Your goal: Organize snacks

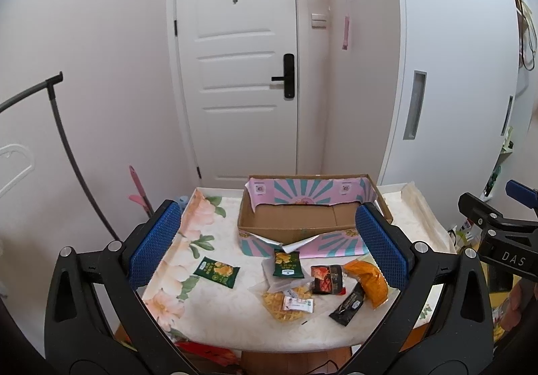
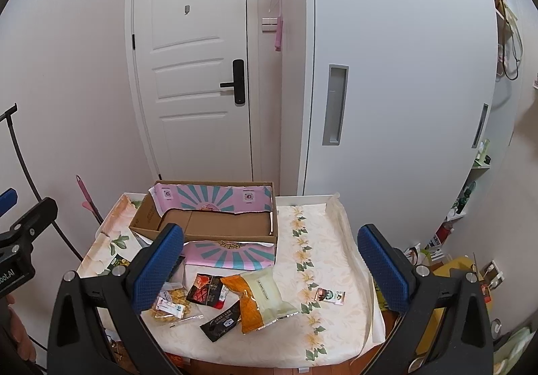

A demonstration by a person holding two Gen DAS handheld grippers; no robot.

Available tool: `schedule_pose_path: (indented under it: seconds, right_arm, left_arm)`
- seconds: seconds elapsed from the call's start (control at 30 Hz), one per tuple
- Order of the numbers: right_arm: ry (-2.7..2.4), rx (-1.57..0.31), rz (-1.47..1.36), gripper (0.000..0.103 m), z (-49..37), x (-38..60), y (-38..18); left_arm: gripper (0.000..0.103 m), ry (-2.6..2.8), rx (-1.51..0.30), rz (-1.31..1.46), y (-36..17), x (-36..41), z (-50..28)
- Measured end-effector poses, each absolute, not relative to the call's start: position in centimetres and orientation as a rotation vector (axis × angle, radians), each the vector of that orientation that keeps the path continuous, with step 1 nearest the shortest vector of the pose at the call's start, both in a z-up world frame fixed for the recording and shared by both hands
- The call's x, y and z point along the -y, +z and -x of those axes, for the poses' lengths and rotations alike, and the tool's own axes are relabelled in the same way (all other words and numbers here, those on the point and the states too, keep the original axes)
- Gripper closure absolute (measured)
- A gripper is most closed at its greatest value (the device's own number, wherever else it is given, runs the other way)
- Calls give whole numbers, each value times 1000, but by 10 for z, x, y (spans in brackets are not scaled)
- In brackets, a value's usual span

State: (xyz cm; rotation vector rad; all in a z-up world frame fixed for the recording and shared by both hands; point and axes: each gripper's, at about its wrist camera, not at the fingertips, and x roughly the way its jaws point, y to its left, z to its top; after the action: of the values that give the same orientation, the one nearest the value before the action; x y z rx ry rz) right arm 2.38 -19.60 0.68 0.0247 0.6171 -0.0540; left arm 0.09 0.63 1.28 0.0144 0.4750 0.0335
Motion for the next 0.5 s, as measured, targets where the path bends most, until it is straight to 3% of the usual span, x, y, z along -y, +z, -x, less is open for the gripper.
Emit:
schedule_pose_path:
  seconds: [0.5]
  right_arm:
    - [-56,-617,-25,0,-23,195,4]
  left_arm:
    - [0,26,-489,-15,12,0,0]
